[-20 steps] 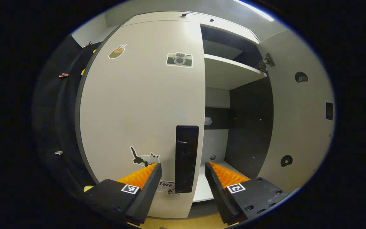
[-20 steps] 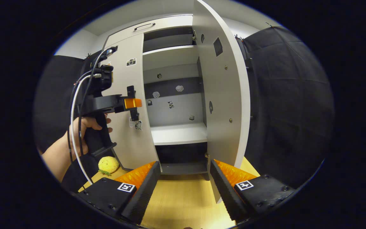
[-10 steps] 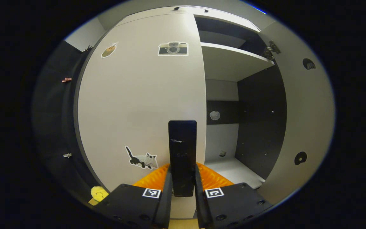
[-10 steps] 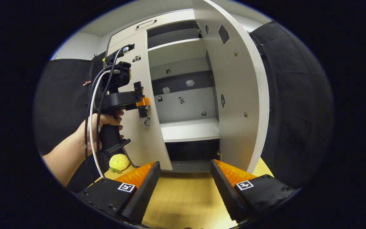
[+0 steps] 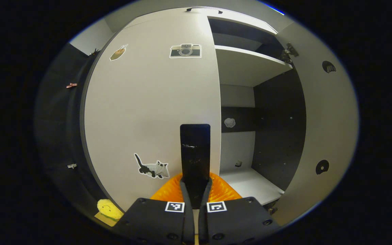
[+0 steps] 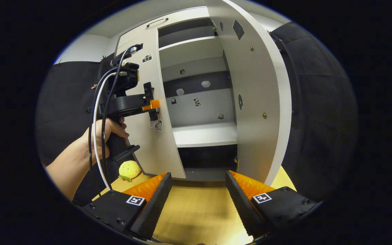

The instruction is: Open the right door of the double-door shoe cabinet with the right hand, and open the left door with the left hand.

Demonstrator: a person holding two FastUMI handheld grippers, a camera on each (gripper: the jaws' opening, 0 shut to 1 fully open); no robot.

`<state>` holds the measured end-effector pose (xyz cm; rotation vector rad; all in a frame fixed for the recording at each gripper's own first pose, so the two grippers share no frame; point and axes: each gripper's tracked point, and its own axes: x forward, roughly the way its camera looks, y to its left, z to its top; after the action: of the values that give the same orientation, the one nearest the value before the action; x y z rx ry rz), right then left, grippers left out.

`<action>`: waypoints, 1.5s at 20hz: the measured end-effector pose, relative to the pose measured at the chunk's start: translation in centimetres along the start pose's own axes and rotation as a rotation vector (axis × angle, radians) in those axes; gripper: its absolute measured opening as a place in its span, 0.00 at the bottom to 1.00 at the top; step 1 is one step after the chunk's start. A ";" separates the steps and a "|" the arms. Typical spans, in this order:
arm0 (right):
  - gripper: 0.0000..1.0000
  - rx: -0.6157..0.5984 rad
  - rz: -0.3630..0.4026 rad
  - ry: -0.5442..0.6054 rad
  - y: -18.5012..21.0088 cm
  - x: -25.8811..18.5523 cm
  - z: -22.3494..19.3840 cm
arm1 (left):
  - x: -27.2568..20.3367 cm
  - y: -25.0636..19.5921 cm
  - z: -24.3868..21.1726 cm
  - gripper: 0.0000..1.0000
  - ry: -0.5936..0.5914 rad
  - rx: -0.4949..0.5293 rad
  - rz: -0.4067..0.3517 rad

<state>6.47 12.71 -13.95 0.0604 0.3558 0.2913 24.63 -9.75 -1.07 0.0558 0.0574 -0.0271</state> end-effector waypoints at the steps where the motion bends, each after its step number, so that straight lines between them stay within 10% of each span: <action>1: 0.99 0.001 -0.001 0.001 0.0 0.0 0.0 | -0.1 0.1 0.0 0.10 0.000 0.000 0.000; 30: 0.99 -0.019 -0.182 -0.103 8.0 -6.9 -1.7 | -7.2 5.6 -0.4 0.09 -0.036 -0.012 -0.096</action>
<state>-2.50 18.31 -12.36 0.0243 0.2547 0.1109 17.62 -3.97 -0.74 0.0405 0.0244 -0.1239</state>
